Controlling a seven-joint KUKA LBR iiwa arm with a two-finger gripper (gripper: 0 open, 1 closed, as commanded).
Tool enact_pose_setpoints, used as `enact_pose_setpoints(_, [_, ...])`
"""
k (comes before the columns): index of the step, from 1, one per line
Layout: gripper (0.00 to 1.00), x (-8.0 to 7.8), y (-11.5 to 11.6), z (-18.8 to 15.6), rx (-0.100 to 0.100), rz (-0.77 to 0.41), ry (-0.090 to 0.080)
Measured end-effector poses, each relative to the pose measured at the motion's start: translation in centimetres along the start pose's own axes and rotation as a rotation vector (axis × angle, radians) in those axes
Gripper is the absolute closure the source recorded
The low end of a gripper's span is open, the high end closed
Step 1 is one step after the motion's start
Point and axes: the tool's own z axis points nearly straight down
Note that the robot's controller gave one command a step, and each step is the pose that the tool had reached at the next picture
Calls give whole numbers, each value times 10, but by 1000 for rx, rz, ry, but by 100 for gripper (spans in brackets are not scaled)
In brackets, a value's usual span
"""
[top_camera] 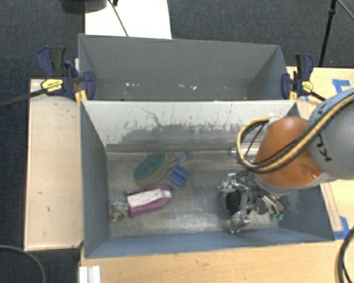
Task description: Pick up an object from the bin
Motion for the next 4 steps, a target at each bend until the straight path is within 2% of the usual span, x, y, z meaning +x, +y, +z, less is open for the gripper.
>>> enact_pose_setpoints(1, [0, -11, -96, 2, 5, -56, -6])
enact_pose_setpoints(2, [0, -48, -108, -4, 3, -371, 0])
enact_pose_setpoints(3, [0, -76, -127, 1, -18, -547, 6])
enact_pose_setpoints(4, [100, -76, -127, 0, -16, -548, 5])
